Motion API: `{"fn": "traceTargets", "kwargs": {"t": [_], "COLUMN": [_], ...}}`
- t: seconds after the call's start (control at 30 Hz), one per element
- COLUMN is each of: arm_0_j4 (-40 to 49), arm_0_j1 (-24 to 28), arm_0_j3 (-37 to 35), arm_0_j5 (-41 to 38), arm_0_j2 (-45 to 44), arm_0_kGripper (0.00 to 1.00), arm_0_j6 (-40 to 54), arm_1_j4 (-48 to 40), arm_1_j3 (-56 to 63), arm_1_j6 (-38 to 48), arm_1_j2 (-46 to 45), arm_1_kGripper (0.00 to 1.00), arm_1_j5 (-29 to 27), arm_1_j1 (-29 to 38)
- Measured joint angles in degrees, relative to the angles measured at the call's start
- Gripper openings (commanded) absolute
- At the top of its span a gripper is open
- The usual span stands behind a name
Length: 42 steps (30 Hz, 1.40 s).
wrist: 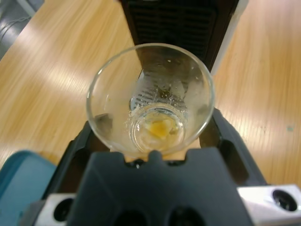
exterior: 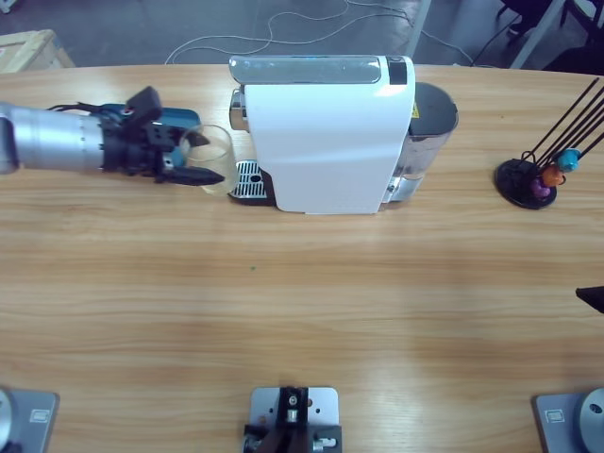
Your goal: Pour coffee
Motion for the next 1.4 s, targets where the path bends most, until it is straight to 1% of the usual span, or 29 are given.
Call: {"fn": "traceTargets", "kwargs": {"t": [0.2,0.4,0.43,0.47,0.5,0.57,0.7,0.9,1.0,1.03,1.07,1.1,1.13,1.2,1.23,1.27,1.3,1.33,1.4], "arm_0_j4": [-0.4,-0.4,-0.4,-0.4,-0.4,-0.4,-0.9,-1.4,-2.9,-3.5,-3.7,-3.9,-4.0,-4.1,-4.1,-4.0,-4.0,-3.9,-3.2], "arm_0_j1": [-1.4,-3.6,-4.0,-4.4,-4.6,-4.7,-5.3,-5.7,-4.9,-4.4,-3.7,-3.0,-2.2,-0.5,0.1,0.3,0.3,-0.2,-3.5], "arm_0_j3": [-2.4,-3.7,-3.7,-3.7,-3.7,-3.7,-3.7,-3.5,-1.0,0.2,1.5,2.8,4.2,7.0,8.5,9.8,10.7,11.4,12.4], "arm_0_j5": [0.0,0.7,1.0,1.3,1.8,2.5,4.4,5.0,5.0,5.0,5.0,5.0,5.0,6.5,8.4,9.9,11.4,13.3,19.1], "arm_0_j2": [2.6,3.0,3.0,3.0,3.0,3.0,3.0,3.0,2.7,2.3,1.4,-0.2,-2.0,-6.7,-9.5,-12.4,-15.1,-17.8,-22.8], "arm_0_kGripper": [0.000,0.000,0.031,0.569,0.898,0.980,0.982,0.982,0.982,0.982,0.982,0.989,0.996,0.996,0.993,0.991,0.991,0.991,0.991], "arm_0_j6": [0.0,0.0,0.0,0.0,0.0,-0.3,-2.6,-4.8,-5.3,-5.5,-5.7,-6.3,-6.9,-8.2,-10.0,-12.4,-15.3,-18.4,-25.6], "arm_1_j4": [-0.4,-0.4,-0.4,-0.4,-0.4,-0.4,-0.4,-0.4,-0.4,-0.4,-0.4,-0.4,-0.4,-0.2,0.6,2.0,3.3,4.0,4.4], "arm_1_j3": [0.0,0.0,0.0,0.0,0.0,0.0,0.0,0.0,-0.2,-0.5,-1.0,-1.6,-2.9,-7.1,-10.7,-14.6,-18.6,-22.6,-28.9], "arm_1_j6": [0.0,0.0,0.0,0.0,0.0,0.1,0.1,0.1,0.1,0.1,0.1,0.1,0.1,0.2,0.3,0.3,0.3,0.3,0.3], "arm_1_j2": [1.4,1.4,1.4,1.4,1.4,1.4,1.4,1.4,1.4,1.4,1.4,1.4,1.4,1.8,2.6,4.0,5.6,7.6,12.1], "arm_1_kGripper": [1.000,1.000,1.000,1.000,1.000,1.000,1.000,1.000,0.998,0.946,0.776,0.573,0.461,0.187,0.051,0.000,0.000,0.000,0.000], "arm_1_j5": [0.0,0.0,0.0,0.0,0.0,0.0,0.0,0.0,0.0,0.0,0.0,-0.2,-0.9,-2.2,-2.5,-2.6,-2.2,-0.3,5.1], "arm_1_j1": [0.0,0.0,0.0,0.0,0.0,0.0,0.0,0.0,0.0,0.0,0.0,0.0,0.0,-0.9,-2.7,-4.6,-7.3,-10.4,-16.0]}}
